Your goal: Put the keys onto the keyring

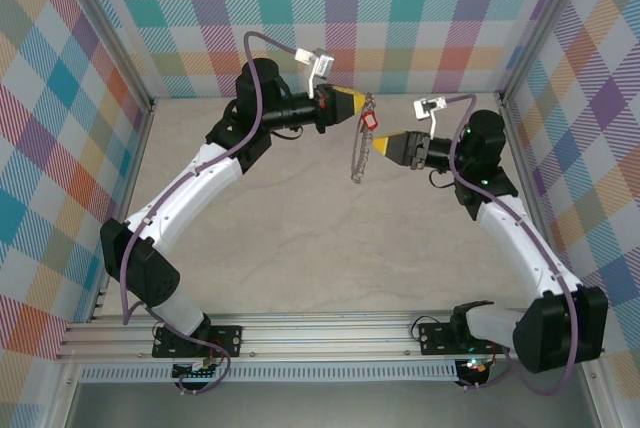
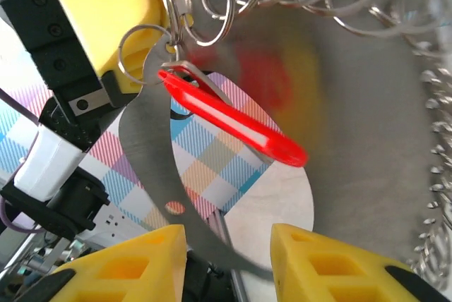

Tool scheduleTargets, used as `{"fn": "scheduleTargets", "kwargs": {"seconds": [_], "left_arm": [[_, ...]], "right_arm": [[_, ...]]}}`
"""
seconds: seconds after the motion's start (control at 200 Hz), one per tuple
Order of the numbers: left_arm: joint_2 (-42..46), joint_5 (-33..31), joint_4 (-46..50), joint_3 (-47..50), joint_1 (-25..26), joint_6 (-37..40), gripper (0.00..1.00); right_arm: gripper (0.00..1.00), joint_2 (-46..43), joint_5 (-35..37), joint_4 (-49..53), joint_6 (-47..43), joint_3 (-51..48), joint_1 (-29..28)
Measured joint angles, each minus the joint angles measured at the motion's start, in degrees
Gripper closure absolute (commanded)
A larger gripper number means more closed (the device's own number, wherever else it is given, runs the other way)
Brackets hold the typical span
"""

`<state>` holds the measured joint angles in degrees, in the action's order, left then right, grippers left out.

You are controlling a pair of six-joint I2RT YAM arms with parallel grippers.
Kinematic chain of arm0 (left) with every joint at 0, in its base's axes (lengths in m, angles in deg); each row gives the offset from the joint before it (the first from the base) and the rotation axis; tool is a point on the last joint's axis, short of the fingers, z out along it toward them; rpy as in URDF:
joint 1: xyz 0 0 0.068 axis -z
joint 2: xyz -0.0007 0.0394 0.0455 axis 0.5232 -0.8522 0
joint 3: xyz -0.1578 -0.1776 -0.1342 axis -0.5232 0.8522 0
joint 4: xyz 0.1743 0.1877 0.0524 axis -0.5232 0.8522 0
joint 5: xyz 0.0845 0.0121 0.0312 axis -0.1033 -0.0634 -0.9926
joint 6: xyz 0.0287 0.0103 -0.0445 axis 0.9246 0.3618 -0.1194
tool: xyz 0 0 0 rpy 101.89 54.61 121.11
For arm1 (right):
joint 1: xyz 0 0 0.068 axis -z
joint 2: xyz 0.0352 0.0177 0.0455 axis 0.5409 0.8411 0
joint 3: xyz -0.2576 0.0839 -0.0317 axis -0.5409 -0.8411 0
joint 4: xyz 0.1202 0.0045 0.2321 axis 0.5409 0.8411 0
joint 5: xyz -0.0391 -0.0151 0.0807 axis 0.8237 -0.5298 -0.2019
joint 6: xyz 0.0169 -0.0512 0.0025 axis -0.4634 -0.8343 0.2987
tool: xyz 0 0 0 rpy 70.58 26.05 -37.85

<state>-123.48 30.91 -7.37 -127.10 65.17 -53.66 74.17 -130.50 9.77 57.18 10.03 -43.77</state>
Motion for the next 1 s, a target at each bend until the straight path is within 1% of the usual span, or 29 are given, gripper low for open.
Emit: {"fn": "scheduleTargets", "kwargs": {"seconds": [0.165, 0.315, 0.52, 0.59, 0.85, 1.0], "left_arm": [[0.07, 0.00, -1.27, 0.26, 0.00, -1.07, 1.00], [0.09, 0.20, -1.46, 0.70, 0.00, -1.27, 1.00], [0.13, 1.33, -1.55, 0.85, 0.00, -1.38, 1.00], [0.13, 1.73, -1.64, 0.85, 0.02, -1.51, 1.00], [0.13, 3.08, -1.64, 0.85, 0.11, -1.75, 1.00], [0.13, 3.45, -1.64, 0.85, 0.37, -1.75, 1.00]], "right_arm": [[0.62, -5.27, 2.75, 2.51, -0.87, 0.15, 1.86], [0.61, -5.77, 5.66, 2.38, 0.04, 2.80, 2.01], [0.61, -1.75, 6.88, -1.14, 3.32, 9.16, 2.01], [0.62, 0.00, 6.86, -2.89, 4.63, 10.47, 2.01], [0.67, 4.35, 6.84, -6.12, 8.17, 11.21, 1.51], [0.72, 4.92, 6.82, -6.32, 8.17, 11.76, -0.55]]}}
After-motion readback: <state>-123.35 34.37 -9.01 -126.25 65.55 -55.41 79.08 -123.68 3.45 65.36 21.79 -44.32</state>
